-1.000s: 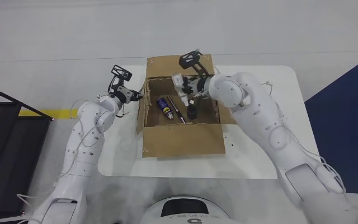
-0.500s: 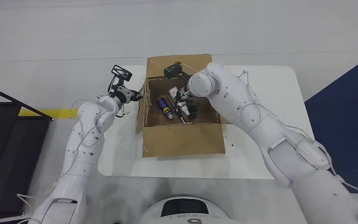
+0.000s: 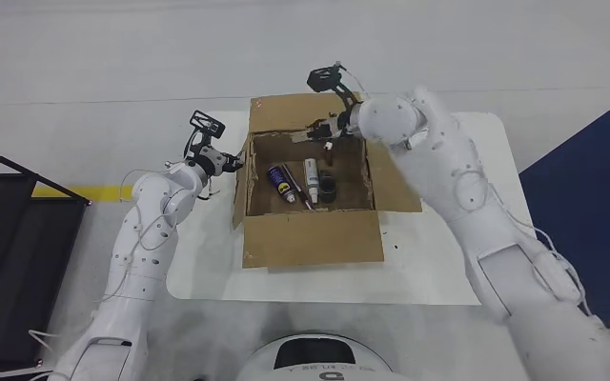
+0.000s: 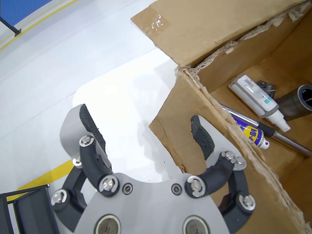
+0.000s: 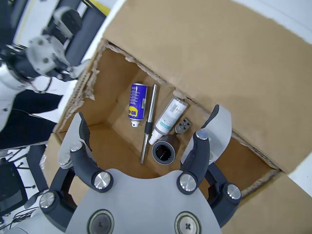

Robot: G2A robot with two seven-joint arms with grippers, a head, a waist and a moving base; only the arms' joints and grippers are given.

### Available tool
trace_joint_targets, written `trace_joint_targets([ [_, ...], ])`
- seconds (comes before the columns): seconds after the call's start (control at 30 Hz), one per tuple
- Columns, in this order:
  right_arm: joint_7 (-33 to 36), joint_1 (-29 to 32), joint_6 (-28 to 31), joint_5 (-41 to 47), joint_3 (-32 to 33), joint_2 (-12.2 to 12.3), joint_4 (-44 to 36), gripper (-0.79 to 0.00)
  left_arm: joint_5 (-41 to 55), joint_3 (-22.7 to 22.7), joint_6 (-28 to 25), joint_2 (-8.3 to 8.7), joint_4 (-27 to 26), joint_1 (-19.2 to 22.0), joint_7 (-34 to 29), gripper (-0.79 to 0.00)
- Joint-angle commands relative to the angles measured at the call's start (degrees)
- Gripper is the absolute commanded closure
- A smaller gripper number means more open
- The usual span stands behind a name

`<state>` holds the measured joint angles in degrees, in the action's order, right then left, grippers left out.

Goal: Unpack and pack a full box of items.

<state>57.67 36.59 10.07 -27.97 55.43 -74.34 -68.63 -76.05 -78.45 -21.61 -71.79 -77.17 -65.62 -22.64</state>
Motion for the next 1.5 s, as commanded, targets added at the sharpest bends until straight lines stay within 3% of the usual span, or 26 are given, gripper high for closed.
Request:
trace_joint_targets([
  [0.0, 0.17, 6.28, 2.41, 0.48, 9.08, 2.51, -6.50, -0.785, 0.00, 0.00, 0.00, 0.00, 0.00, 0.00, 0.00, -0.785],
  [0.13, 1.56, 18.54, 7.28, 5.05, 23.97, 6.01, -15.28, -0.785, 0.00, 0.00, 0.00, 0.00, 0.00, 0.00, 0.00, -0.785],
  [0.27, 2.53, 26.33, 12.51, 11.76, 33.19, 7.72, -16.07, -0.785, 0.00, 0.00, 0.00, 0.00, 0.00, 0.00, 0.00, -0.785],
  [0.4, 2.68, 28.04, 8.62, 10.26, 37.68, 8.81, -11.88, -0.785, 0.00, 0.00, 0.00, 0.00, 0.00, 0.00, 0.00, -0.785],
  [0.7, 2.67, 27.76, 7.30, 9.28, 37.65, 8.95, -11.19, -0.785, 0.00, 0.00, 0.00, 0.00, 0.00, 0.00, 0.00, -0.785],
  [0.87, 1.71, 26.11, 7.34, 11.02, 39.17, 9.55, -1.79, -0.785, 0.00, 0.00, 0.00, 0.00, 0.00, 0.00, 0.00, -0.785],
  [0.97, 6.20, 24.77, 9.80, 18.98, 39.09, 9.59, 3.76, -0.785, -0.59, -0.02, 0.80, 0.12, -0.23, -1.37, 1.01, -0.785],
  [1.27, 27.26, 15.20, 9.16, 44.68, 35.07, 8.34, 25.89, -0.785, 0.49, -2.12, 1.50, 0.69, 0.93, -2.54, 1.15, -0.785],
  [1.47, 30.33, 13.72, 6.22, 57.16, 33.27, 7.41, 28.71, -0.785, -2.55, -5.53, 2.18, 1.69, 3.18, -3.96, 2.49, -0.785],
])
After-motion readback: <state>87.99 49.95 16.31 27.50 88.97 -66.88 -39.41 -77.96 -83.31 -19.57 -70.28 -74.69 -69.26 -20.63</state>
